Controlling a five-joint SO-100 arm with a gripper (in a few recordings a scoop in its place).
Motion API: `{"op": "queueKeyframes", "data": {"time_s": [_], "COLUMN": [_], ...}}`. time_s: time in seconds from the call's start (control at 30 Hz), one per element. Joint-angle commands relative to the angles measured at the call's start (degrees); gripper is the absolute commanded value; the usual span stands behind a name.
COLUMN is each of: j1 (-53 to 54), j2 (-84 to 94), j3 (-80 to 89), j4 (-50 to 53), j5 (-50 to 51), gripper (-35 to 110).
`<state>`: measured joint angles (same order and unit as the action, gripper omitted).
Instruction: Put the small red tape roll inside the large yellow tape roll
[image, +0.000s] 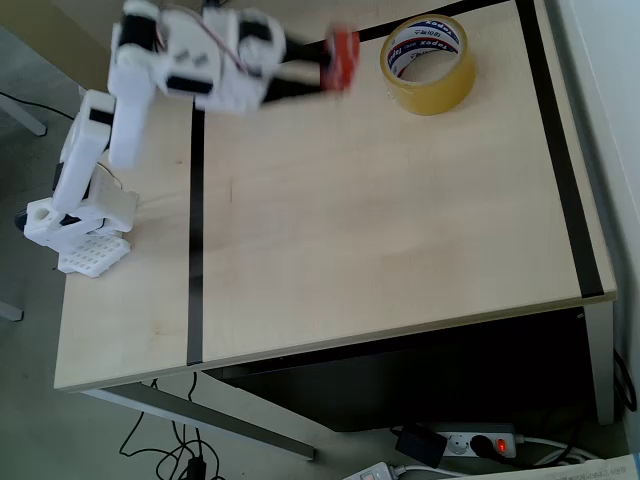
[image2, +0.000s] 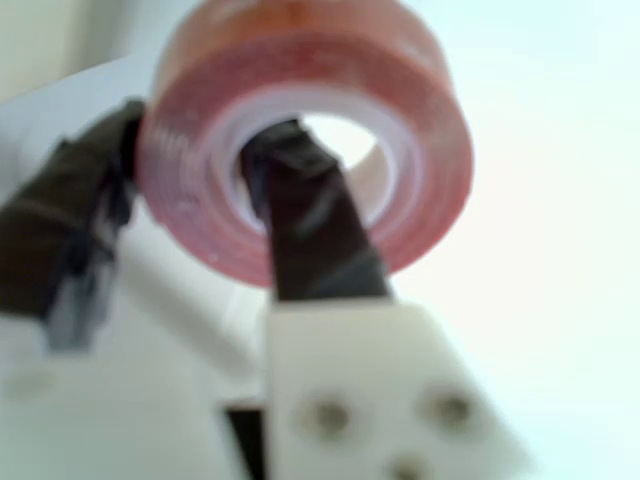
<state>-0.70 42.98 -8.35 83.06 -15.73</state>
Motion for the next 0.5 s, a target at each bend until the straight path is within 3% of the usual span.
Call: {"op": "queueKeyframes", "data": {"time_s": [0.0, 0.2, 0.47], "j1": [-5.2, -9.5, -10.9], "j2": [9.5, 5.0, -5.2], "j3": [-0.4, 7.2, 7.8], "j4": [-11.6, -22.3, -28.8], "j5": [-0.7, -0.7, -0.7], "gripper": [0, 0, 0]}}
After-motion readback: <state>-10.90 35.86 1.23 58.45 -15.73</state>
